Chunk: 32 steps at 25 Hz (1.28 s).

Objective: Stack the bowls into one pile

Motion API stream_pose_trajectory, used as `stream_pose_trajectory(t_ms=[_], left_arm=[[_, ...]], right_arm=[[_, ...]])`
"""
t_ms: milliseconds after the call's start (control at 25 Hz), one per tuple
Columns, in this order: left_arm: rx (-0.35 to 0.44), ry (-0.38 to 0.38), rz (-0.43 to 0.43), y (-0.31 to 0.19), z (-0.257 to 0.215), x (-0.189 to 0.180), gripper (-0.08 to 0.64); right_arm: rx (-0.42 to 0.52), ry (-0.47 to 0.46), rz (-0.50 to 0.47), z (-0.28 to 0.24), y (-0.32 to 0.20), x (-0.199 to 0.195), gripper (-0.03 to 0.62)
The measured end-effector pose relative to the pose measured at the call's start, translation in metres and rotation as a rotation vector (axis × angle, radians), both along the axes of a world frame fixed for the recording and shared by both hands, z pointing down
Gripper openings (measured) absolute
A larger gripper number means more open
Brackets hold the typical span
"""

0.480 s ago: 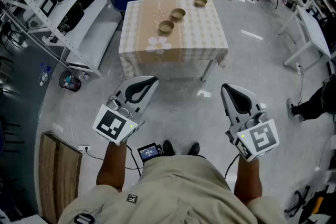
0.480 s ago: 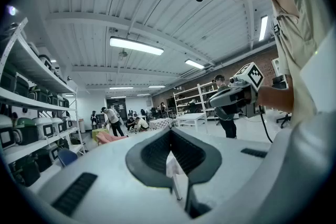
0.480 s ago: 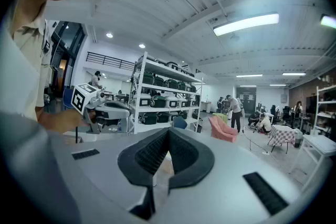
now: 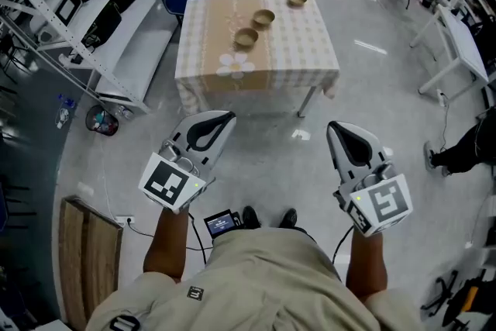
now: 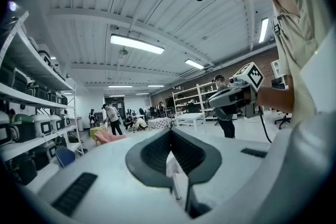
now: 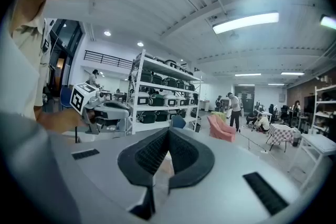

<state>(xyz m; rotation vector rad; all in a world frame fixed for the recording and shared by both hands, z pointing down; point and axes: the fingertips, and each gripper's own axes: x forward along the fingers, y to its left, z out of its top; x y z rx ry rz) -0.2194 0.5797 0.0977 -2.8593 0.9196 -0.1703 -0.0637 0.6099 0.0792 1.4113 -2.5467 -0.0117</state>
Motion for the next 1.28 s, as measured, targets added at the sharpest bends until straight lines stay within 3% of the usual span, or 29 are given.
stream_pose_trajectory(t_ms=[360, 720, 1280], left_arm=[[0.011, 0.01, 0.033, -0.023, 0.001, 0.001, 0.006], [-0.009, -0.006, 0.016, -0.066, 0.006, 0.02, 0.006], [-0.007, -0.065, -0.056, -0.161, 0.012, 0.101, 0.006]], right_arm=[[0.004, 0.028, 0.019, 0.005, -0.026, -0.011, 0.003], [-0.007, 0.024, 0.012, 0.011, -0.074, 0.011, 0.003], [-0.015, -0.002, -0.073, 0.024, -0.179, 0.086, 0.003]])
